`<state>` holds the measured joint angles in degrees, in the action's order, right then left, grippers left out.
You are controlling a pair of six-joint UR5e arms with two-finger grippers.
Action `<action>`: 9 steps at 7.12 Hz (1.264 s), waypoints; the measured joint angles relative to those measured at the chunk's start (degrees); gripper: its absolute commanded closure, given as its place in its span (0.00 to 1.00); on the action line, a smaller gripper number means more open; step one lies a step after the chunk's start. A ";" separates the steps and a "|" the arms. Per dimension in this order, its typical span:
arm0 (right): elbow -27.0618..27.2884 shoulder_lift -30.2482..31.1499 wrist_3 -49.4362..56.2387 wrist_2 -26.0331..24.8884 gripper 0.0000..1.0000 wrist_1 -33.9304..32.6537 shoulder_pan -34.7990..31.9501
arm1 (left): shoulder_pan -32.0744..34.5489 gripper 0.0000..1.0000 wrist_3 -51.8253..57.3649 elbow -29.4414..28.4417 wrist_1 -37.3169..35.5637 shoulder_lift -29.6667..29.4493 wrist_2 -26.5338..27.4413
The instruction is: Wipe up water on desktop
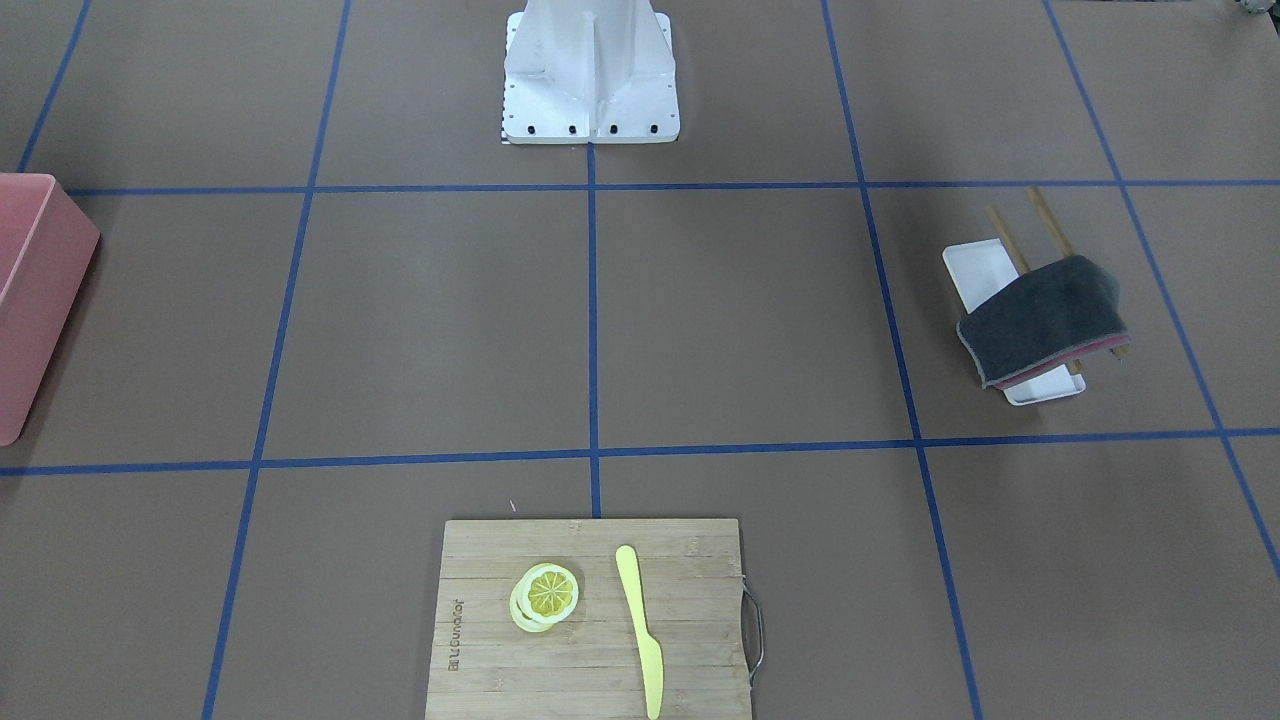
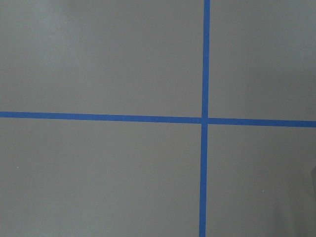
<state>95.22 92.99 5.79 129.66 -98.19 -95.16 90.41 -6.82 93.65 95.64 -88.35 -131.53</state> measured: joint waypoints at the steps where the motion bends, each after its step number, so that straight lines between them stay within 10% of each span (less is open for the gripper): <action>1: 0.14 0.18 0.03 -0.07 0.00 -0.11 -0.02 | 0.00 0.02 -0.01 0.11 -0.01 0.25 -0.03; 9: -0.49 0.44 0.10 -0.36 0.00 -0.26 0.06 | -0.12 0.02 -0.03 -0.19 -0.10 0.50 -0.04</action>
<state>94.73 93.43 5.89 129.30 -98.45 -95.10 90.29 -6.85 93.46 95.54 -87.85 -131.57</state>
